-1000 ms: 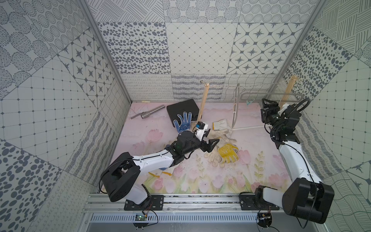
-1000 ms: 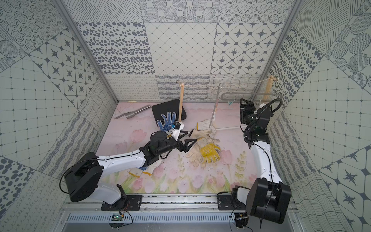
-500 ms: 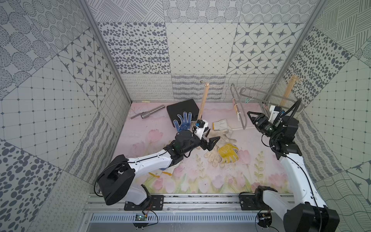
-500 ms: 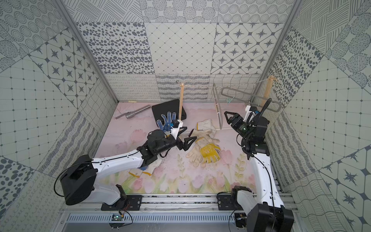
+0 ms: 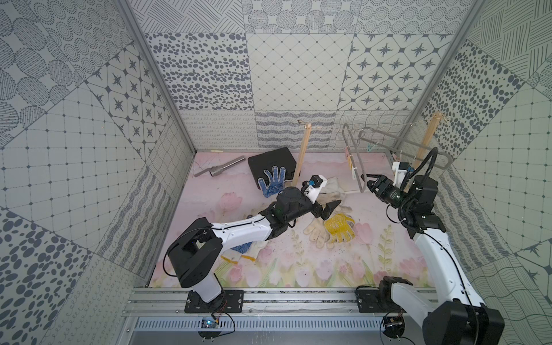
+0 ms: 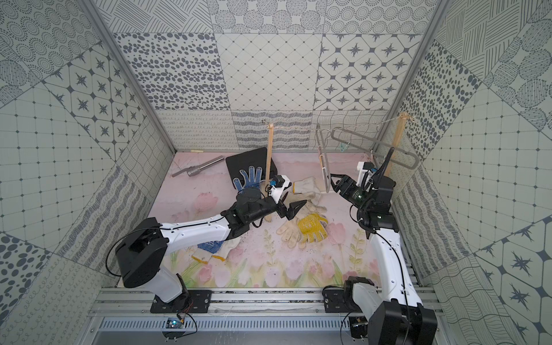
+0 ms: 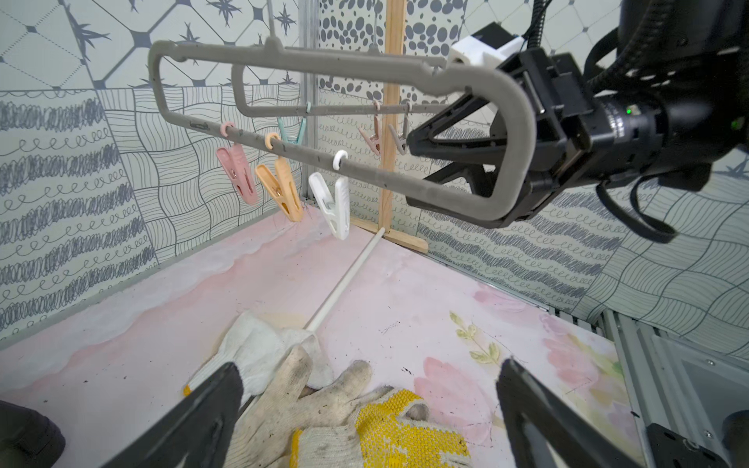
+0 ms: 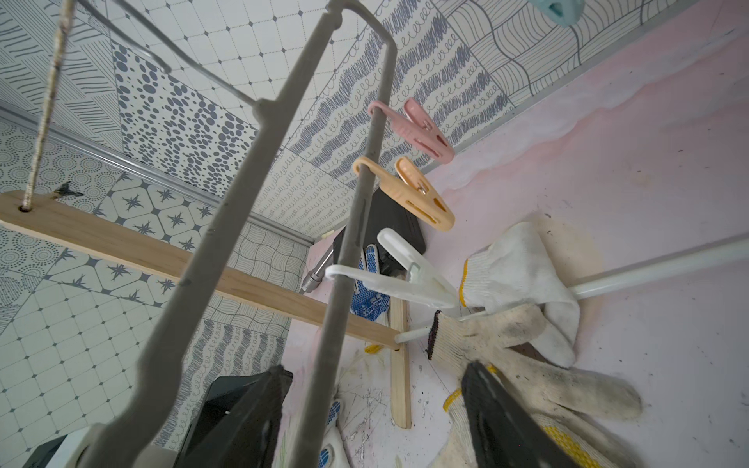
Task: Clip the gloves onto a hanger to dry
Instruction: Adjust the hanger on the clothesline, then open the clamp at the hanger.
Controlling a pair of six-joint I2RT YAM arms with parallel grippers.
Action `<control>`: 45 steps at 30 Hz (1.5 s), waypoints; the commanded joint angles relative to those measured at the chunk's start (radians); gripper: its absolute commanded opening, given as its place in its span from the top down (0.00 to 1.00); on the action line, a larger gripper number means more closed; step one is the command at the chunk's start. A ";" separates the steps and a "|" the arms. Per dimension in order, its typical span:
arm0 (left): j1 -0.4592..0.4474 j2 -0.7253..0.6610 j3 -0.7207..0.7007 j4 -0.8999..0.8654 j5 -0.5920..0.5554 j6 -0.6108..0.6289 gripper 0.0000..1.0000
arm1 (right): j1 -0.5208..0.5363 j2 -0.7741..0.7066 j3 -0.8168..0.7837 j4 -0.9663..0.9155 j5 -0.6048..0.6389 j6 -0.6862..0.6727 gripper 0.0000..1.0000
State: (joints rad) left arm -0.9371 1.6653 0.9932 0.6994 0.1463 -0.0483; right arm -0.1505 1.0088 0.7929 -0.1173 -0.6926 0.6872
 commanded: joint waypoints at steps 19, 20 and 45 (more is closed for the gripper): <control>0.000 0.291 0.267 0.162 -0.115 0.182 0.00 | 0.002 -0.006 -0.102 0.072 0.038 -0.134 0.32; 0.005 0.296 0.274 0.160 -0.108 0.171 0.00 | 0.003 -0.009 -0.104 0.075 0.037 -0.134 0.32; 0.073 0.342 0.292 0.201 0.052 0.019 0.19 | 0.056 0.023 -0.131 0.240 -0.107 -0.383 0.38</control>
State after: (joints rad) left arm -0.8810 2.0216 1.2926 0.8261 0.1226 0.0143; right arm -0.1219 1.0222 0.6727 0.0296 -0.7570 0.4393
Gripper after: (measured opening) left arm 0.813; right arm 0.619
